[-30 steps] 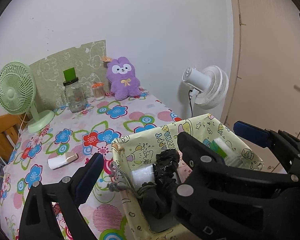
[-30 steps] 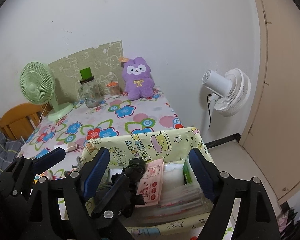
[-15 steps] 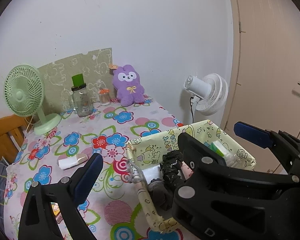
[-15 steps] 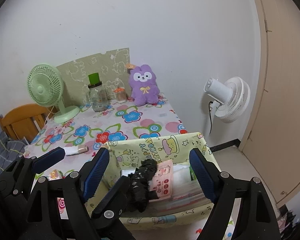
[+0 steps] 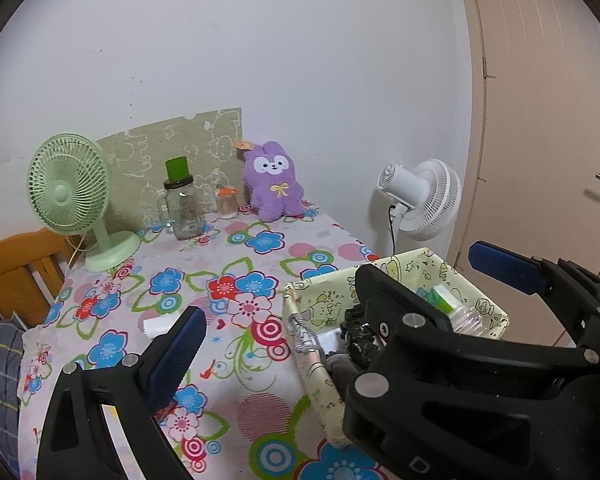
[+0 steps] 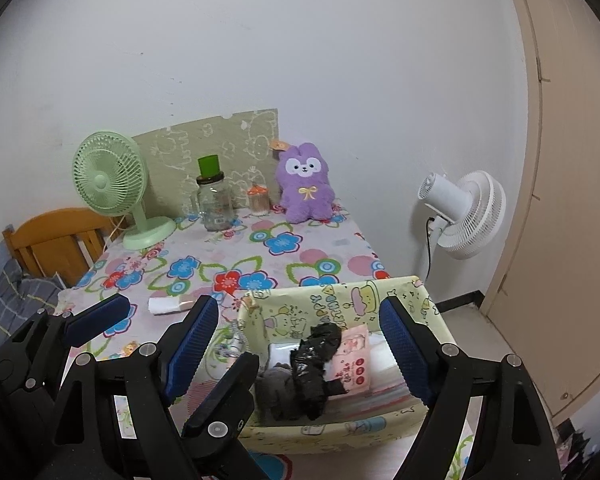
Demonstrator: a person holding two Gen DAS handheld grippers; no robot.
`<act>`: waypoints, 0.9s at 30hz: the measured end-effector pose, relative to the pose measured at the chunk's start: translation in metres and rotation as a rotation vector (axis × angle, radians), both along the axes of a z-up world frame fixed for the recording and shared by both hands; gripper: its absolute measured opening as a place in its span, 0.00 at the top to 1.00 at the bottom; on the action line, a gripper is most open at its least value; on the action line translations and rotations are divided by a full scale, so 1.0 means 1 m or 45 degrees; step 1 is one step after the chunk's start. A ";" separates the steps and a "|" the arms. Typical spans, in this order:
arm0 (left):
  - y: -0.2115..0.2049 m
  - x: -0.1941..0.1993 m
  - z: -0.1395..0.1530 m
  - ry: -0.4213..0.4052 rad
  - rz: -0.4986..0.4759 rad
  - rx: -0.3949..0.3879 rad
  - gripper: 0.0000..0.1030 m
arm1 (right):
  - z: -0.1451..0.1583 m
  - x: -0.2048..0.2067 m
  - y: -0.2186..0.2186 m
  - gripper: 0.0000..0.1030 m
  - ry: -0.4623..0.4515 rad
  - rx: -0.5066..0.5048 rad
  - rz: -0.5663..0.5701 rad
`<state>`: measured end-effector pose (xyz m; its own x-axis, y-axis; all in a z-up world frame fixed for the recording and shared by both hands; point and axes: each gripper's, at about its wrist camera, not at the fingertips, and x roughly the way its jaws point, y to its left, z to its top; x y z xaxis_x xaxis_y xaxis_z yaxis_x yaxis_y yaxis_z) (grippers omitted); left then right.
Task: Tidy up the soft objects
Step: 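Withdraw both tools from the paper box, then move both tools back over the table toward the yellow cartoon packet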
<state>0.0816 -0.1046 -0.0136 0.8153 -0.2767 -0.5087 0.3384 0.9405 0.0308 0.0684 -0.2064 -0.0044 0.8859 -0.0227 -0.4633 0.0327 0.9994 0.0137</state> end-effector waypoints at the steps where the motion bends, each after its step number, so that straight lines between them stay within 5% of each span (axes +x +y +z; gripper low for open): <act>1: 0.001 -0.001 0.000 -0.004 0.002 0.001 0.03 | 0.001 -0.001 0.002 0.15 -0.003 -0.003 -0.001; 27: 0.052 -0.008 0.005 -0.052 0.084 -0.001 0.00 | 0.004 -0.004 0.055 0.00 -0.063 -0.030 0.033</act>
<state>0.0735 -0.0523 -0.0083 0.8519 -0.2221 -0.4744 0.2743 0.9607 0.0428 0.0641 -0.1516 -0.0005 0.9081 -0.0101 -0.4187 0.0069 0.9999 -0.0093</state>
